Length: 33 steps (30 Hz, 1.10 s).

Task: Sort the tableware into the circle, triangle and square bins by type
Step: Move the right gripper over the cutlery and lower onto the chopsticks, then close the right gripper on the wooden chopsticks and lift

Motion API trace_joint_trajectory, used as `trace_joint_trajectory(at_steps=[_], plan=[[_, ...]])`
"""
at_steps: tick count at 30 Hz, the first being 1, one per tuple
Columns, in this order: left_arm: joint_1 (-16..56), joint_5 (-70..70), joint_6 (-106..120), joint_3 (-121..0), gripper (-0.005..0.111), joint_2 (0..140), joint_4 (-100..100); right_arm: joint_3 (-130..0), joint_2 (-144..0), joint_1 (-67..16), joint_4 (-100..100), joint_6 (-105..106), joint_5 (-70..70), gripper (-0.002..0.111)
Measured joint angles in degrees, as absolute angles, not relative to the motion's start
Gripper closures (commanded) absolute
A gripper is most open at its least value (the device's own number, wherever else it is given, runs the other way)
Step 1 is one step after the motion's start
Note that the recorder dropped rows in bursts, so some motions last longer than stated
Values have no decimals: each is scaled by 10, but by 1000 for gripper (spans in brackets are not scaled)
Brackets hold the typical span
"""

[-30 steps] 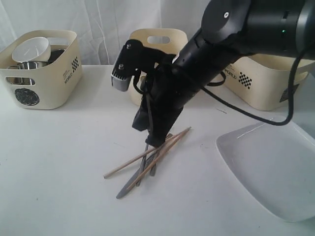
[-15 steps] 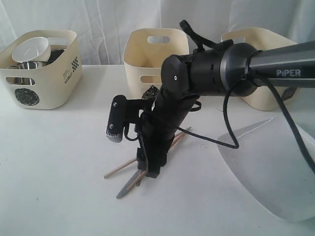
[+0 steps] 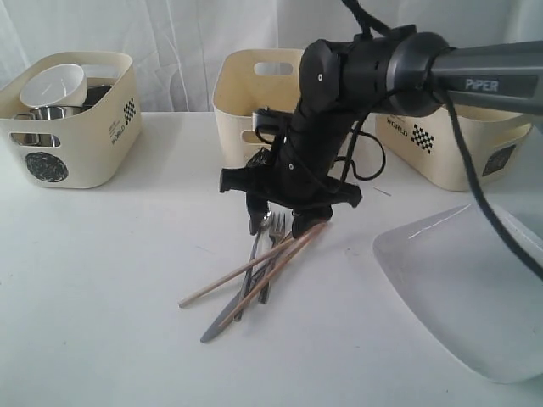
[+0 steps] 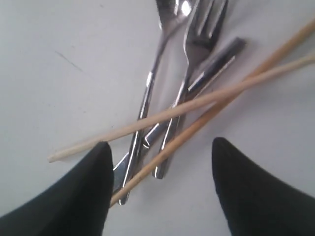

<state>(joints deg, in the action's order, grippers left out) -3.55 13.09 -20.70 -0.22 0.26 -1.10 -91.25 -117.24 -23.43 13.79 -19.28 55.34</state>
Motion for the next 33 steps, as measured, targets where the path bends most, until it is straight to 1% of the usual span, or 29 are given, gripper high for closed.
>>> trace_joint_trajectory(at_steps=[4, 17, 21, 24, 33], plan=[[-36, 131, -207, -2, 107, 3, -11, -928, -1213, -217, 188, -220, 598, 53], [-36, 131, -207, -2, 107, 3, -11, -933, -1242, -210, 208, -339, 589, 53], [-36, 131, -207, -2, 107, 3, -11, -933, -1253, -210, 208, -354, 590, 58], [-36, 131, -207, -2, 107, 3, -11, -933, -1257, -210, 208, -359, 573, 61], [-36, 131, -207, -2, 107, 3, -11, -933, -1258, -210, 208, -384, 508, 62]])
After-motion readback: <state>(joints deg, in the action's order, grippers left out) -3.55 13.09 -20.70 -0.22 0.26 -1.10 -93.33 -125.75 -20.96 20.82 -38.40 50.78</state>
